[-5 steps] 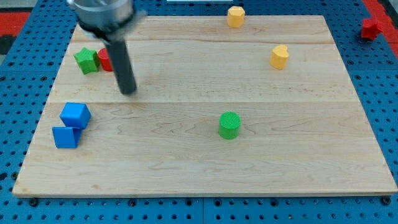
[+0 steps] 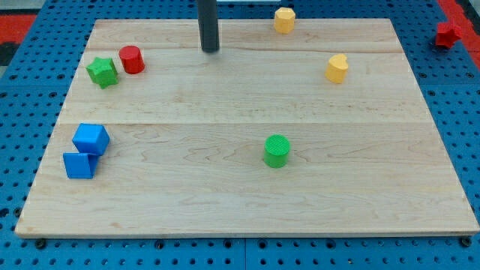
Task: Point your hand at the top center
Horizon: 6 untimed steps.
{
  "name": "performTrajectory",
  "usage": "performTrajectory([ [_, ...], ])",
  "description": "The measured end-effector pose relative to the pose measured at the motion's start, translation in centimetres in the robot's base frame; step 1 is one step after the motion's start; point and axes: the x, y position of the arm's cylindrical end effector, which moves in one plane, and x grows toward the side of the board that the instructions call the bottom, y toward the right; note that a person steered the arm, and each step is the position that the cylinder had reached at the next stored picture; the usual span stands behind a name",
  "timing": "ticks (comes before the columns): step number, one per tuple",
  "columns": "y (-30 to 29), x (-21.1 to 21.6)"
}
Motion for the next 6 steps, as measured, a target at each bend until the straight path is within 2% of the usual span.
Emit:
performTrajectory([
  [1,-6.9,9.7],
  [2,0.8,22.9],
  [3,3.2,9.9],
  [4,-0.2,3.1],
  [5,7.2,-0.2],
  [6,12.2,-4.0],
])
